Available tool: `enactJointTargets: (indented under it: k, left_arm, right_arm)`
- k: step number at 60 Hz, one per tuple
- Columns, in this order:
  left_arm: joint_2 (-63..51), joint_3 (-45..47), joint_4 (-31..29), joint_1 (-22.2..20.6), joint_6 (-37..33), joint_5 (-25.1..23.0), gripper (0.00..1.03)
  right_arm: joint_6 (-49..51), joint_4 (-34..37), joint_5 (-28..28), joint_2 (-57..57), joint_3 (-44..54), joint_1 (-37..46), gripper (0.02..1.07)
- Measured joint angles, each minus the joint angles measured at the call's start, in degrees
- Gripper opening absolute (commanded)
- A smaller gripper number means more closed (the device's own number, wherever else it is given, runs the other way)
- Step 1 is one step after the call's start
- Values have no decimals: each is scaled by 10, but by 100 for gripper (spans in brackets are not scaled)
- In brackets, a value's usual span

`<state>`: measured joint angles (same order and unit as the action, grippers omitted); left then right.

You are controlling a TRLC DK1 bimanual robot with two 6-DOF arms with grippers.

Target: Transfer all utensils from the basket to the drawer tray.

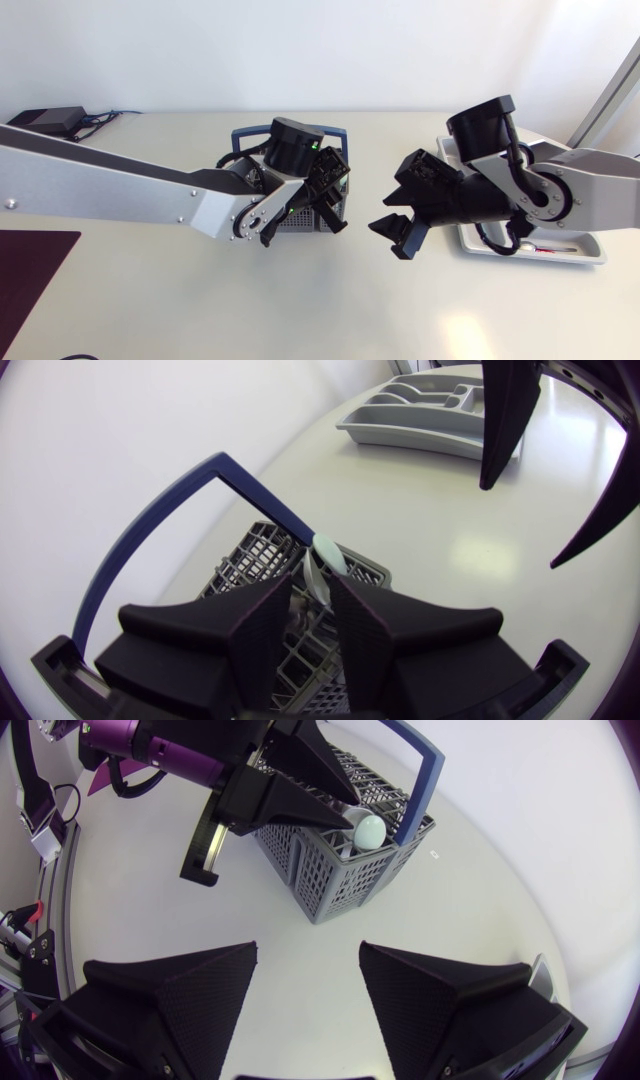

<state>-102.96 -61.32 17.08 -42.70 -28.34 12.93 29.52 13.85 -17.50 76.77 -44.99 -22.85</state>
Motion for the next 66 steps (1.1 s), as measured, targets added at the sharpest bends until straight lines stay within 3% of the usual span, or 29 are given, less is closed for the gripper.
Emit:
enactJointTargets:
  k: [22, 44, 66]
  left_arm:
    - [-20, -12, 10, 5, 0, 0, 7]
    - [-9, -10, 16, 4, 2, 0, 6]
    - [90, 38, 35, 0, 2, 0, 4]
  right_arm:
    - [0, 0, 0, 2, 0, -4, 77]
    - [-2, 0, 0, 2, 0, -7, 77]
    - [-6, -1, 9, 2, 0, -15, 77]
